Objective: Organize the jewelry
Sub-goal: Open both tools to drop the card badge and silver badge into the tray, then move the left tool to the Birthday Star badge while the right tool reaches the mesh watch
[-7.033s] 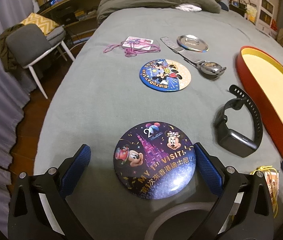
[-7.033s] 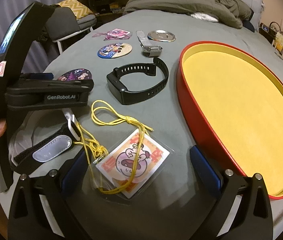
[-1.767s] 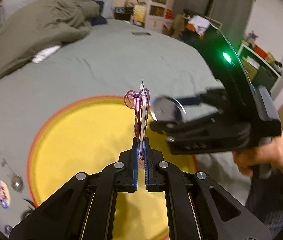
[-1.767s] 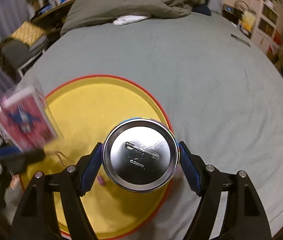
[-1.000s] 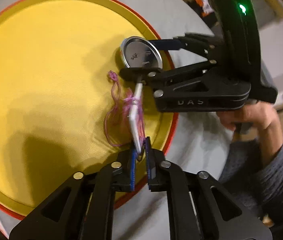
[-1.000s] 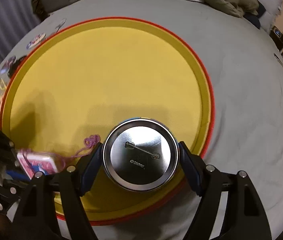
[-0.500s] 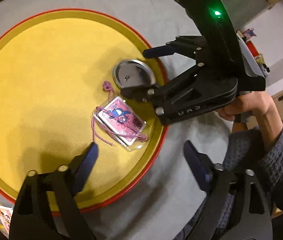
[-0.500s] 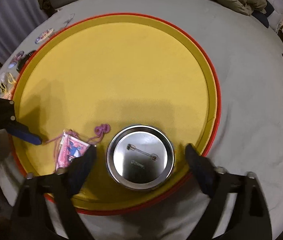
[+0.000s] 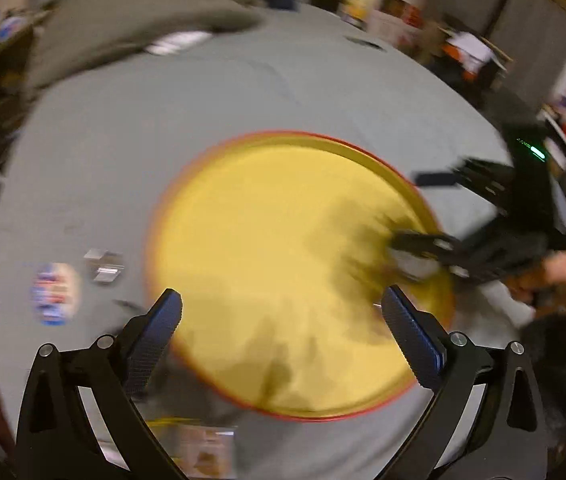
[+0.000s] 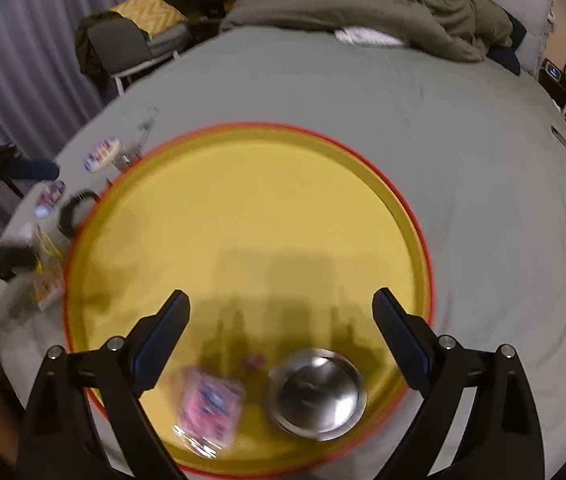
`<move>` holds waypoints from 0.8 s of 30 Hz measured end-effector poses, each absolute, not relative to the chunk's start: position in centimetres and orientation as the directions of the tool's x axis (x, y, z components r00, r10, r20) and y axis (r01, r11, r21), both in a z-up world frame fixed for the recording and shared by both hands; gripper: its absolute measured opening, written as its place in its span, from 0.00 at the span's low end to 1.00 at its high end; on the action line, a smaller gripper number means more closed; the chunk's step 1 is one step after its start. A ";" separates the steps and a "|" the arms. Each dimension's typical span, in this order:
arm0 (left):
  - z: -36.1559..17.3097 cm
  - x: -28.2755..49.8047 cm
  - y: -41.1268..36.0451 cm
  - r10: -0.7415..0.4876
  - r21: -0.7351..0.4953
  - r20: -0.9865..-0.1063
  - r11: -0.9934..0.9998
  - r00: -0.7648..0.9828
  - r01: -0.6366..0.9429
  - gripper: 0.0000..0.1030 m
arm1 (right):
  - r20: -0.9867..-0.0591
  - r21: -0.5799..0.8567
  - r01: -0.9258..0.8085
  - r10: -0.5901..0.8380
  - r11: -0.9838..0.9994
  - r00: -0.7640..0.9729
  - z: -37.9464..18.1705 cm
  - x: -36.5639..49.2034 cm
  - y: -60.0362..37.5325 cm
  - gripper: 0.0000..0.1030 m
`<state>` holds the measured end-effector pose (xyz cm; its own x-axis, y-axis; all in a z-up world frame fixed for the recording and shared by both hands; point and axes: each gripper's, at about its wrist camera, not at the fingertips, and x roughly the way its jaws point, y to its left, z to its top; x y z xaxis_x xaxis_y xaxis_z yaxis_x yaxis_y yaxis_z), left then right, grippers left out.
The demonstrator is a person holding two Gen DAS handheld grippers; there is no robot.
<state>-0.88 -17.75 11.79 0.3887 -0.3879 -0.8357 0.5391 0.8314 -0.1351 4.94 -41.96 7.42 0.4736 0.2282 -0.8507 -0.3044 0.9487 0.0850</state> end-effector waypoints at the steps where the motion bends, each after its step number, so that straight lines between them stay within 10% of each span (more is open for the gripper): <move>1: 12.0 -0.3 -16.5 -0.370 -0.126 -0.835 0.850 0.408 0.511 0.95 | -0.843 0.096 -0.310 0.243 0.946 0.480 7.8 5.3 -41.3 0.86; 10: 9.9 6.6 -7.1 -0.058 0.088 -0.887 0.953 0.459 0.291 0.95 | -0.783 0.193 -0.390 0.381 0.900 0.492 10.1 8.5 -31.8 0.86; 24: 3.4 11.0 -0.9 -0.070 0.029 -0.943 0.957 0.325 0.290 0.95 | -0.892 0.196 -0.372 0.323 0.907 0.316 8.1 18.9 -19.2 0.86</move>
<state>10.99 -0.87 3.39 0.3250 -0.0699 -0.9431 0.2898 0.9566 0.0290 18.94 -19.20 8.09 0.3162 0.3226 -0.8922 -0.3716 0.9074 0.1964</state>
